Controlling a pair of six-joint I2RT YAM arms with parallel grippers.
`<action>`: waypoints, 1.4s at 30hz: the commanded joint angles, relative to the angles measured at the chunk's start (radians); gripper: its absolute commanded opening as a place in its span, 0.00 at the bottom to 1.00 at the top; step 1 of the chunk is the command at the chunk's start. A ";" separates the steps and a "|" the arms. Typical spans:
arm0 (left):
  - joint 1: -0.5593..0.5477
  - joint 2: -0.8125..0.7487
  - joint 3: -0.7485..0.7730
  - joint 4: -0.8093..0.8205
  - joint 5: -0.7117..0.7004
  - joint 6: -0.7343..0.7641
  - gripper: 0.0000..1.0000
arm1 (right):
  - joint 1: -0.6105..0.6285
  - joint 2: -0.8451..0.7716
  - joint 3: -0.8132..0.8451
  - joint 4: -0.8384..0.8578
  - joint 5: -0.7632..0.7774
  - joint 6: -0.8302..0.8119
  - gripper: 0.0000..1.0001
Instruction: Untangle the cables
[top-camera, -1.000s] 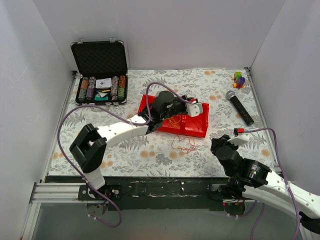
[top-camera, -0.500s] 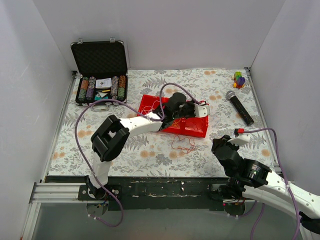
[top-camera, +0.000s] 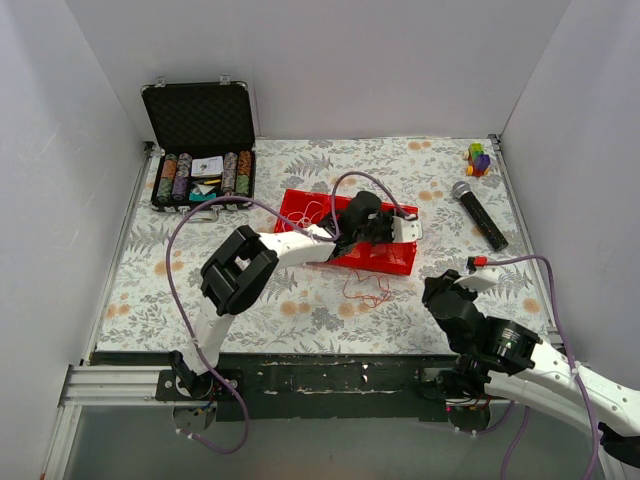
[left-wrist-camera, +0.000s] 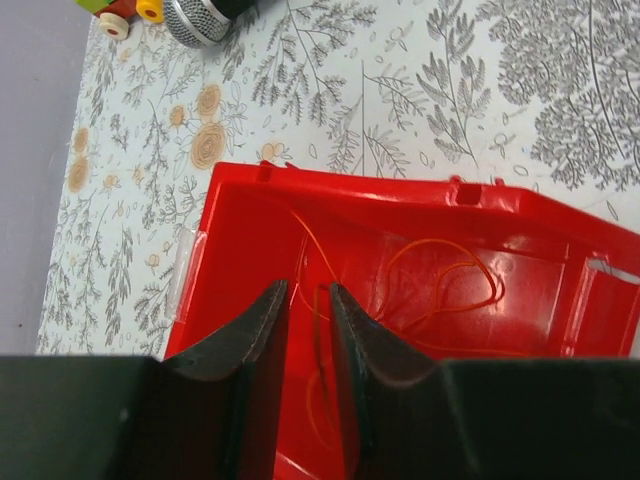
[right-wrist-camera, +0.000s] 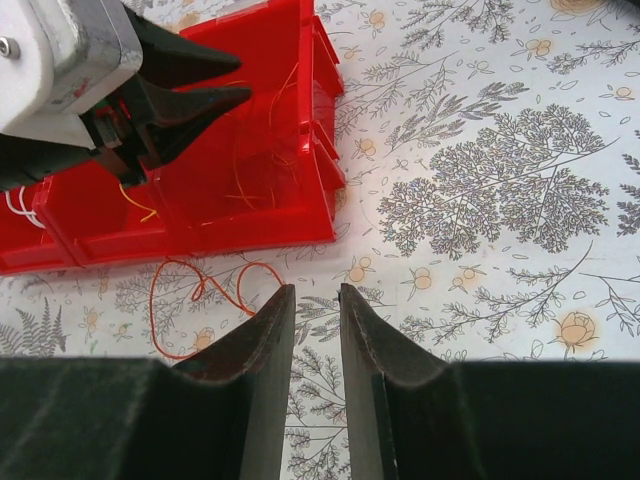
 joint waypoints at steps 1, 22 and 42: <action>-0.003 -0.008 0.101 -0.090 0.011 -0.004 0.30 | -0.001 0.029 0.040 0.053 0.024 0.003 0.33; -0.005 -0.706 -0.413 -0.391 0.218 -0.101 0.79 | -0.003 0.065 0.057 0.115 -0.021 -0.047 0.37; 0.046 -0.795 -0.550 -0.386 0.217 -0.181 0.73 | -0.185 0.439 -0.039 0.581 -0.576 -0.396 0.71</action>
